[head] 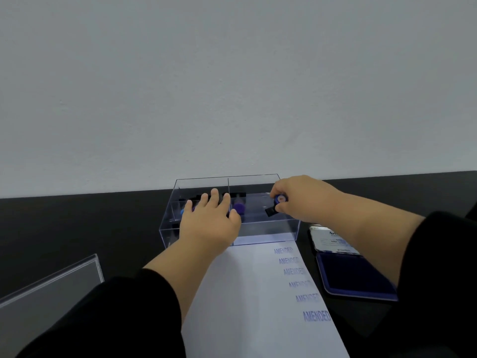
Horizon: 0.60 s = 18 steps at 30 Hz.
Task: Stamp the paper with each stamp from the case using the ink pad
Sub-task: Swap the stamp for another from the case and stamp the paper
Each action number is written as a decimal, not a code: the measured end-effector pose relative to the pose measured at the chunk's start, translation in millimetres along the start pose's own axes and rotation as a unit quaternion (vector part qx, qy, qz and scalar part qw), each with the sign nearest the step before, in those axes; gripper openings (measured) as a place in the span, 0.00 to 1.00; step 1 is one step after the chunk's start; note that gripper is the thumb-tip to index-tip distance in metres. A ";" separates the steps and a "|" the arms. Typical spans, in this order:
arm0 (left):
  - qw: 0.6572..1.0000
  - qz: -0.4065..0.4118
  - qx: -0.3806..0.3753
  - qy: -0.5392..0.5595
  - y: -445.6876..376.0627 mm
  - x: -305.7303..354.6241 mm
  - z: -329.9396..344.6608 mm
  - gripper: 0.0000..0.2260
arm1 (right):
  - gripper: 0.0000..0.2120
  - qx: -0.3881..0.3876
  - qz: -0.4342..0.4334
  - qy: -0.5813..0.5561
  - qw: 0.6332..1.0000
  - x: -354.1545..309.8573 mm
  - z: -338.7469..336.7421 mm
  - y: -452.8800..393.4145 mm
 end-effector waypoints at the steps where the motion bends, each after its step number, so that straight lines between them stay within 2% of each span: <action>1: 1.000 0.000 0.002 0.001 -0.1 -0.2 0.1 0.24 | 0.15 -0.003 0.002 0.023 1.000 -1.2 0.4 -0.6; 10: 1.000 0.001 -0.002 0.008 0.4 0.6 0.0 0.24 | 0.13 -0.024 0.002 0.110 0.994 -7.0 8.0 -11.9; 18: 1.000 0.005 -0.003 0.005 1.0 0.1 0.7 0.23 | 0.18 -0.126 0.001 0.170 0.977 -12.3 8.7 -20.4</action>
Point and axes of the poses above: each hand's wrist, its own y-axis away from the middle knuckle, its own z-axis out of the palm, x = y × z, the point moved 5 cm from there along -y, towards the middle knuckle, and after that the axes turned 6 degrees about z, right-handed, at the moved point
